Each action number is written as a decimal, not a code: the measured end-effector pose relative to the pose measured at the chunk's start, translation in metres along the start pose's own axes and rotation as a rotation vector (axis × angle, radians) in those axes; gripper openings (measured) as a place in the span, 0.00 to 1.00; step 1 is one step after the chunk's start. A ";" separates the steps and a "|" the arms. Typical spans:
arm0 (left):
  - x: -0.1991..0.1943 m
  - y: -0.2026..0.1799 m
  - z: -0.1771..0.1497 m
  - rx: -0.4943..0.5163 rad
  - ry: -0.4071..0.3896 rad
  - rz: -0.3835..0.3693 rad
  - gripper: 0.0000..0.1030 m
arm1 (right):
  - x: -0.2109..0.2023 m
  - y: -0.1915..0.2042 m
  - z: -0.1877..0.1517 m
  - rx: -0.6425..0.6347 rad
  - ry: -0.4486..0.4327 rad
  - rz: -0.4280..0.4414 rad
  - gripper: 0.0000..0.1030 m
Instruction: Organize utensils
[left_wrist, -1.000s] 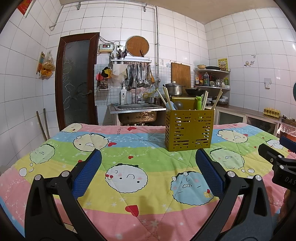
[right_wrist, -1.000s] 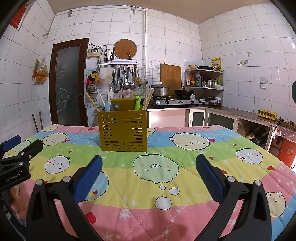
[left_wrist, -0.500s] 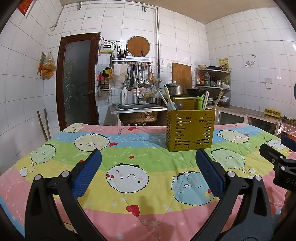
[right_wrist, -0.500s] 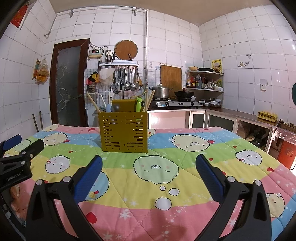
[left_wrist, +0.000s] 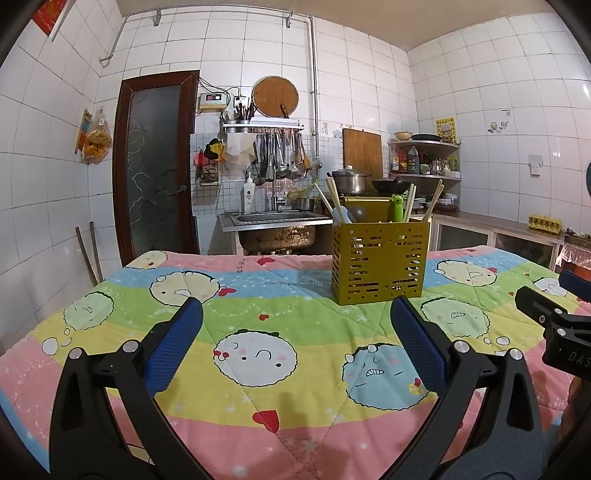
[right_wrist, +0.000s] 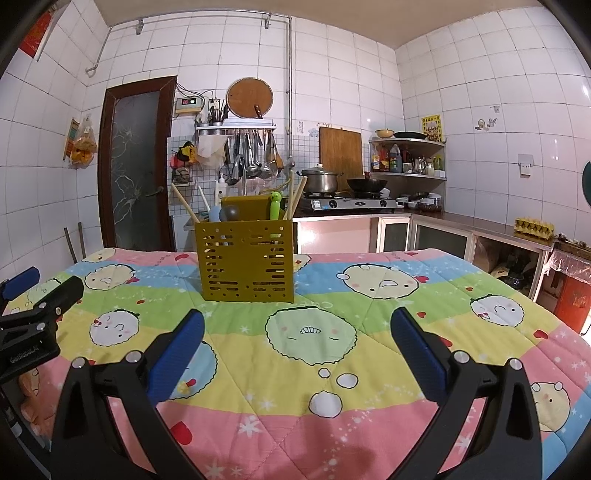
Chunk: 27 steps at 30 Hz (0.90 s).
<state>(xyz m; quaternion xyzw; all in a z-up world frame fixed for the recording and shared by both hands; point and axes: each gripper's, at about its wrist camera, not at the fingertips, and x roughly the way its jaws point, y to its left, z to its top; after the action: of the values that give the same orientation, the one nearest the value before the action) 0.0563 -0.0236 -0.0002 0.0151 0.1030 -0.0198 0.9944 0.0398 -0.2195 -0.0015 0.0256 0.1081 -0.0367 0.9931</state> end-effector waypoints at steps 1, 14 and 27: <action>0.000 0.000 0.000 -0.001 0.000 0.000 0.95 | 0.000 0.000 0.000 0.000 0.000 0.000 0.96; -0.001 0.000 0.000 -0.006 0.000 0.004 0.95 | 0.002 -0.003 -0.002 0.010 0.007 -0.004 0.96; -0.001 0.002 0.001 -0.014 0.004 0.010 0.95 | 0.002 -0.003 -0.002 0.007 0.001 -0.005 0.96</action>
<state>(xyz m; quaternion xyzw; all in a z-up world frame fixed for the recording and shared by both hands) 0.0560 -0.0220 0.0011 0.0086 0.1052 -0.0139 0.9943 0.0412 -0.2226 -0.0041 0.0287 0.1087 -0.0394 0.9929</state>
